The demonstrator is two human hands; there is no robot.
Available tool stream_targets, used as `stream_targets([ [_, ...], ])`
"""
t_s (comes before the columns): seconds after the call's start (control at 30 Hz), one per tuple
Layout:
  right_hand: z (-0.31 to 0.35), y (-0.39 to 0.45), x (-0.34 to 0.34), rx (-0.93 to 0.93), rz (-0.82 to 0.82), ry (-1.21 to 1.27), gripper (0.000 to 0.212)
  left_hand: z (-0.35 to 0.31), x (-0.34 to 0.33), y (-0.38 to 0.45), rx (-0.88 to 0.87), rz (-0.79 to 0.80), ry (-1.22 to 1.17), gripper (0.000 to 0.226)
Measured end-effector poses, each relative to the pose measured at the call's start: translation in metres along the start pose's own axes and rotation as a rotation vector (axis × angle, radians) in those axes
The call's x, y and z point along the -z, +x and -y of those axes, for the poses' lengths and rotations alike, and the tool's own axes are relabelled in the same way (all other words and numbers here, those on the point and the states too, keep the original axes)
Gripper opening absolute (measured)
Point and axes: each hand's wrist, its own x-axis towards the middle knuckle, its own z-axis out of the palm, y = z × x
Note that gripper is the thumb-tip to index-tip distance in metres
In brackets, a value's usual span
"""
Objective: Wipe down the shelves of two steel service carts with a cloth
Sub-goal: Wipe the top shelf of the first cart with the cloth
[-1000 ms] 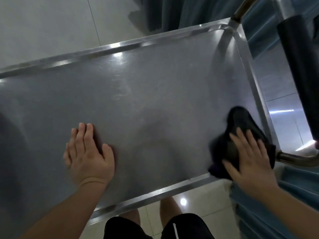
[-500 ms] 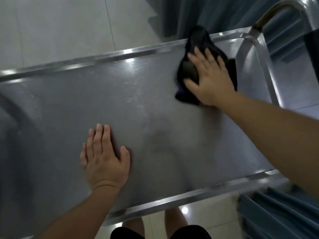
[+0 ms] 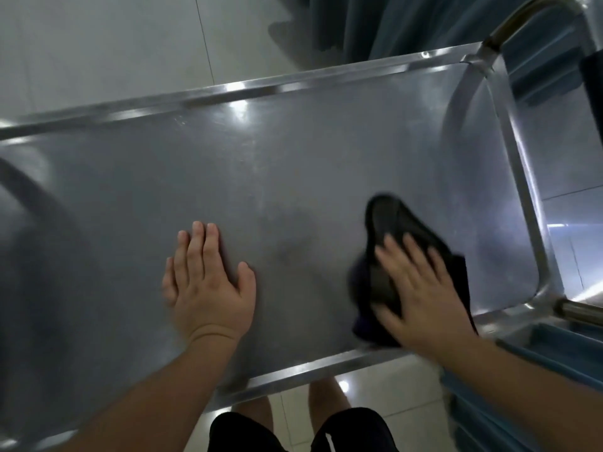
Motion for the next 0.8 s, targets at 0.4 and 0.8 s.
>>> stream_targets([
  [0.4,0.027,0.165,0.025,0.182,-0.064,-0.075,0.080,-0.003,0.003,0.003,0.004,0.024,-0.008,0.078],
  [0.8,0.074,0.201,0.034,-0.061,-0.068,0.071,0.080,-0.004,0.011,0.003,0.012,0.070,-0.051,0.072],
])
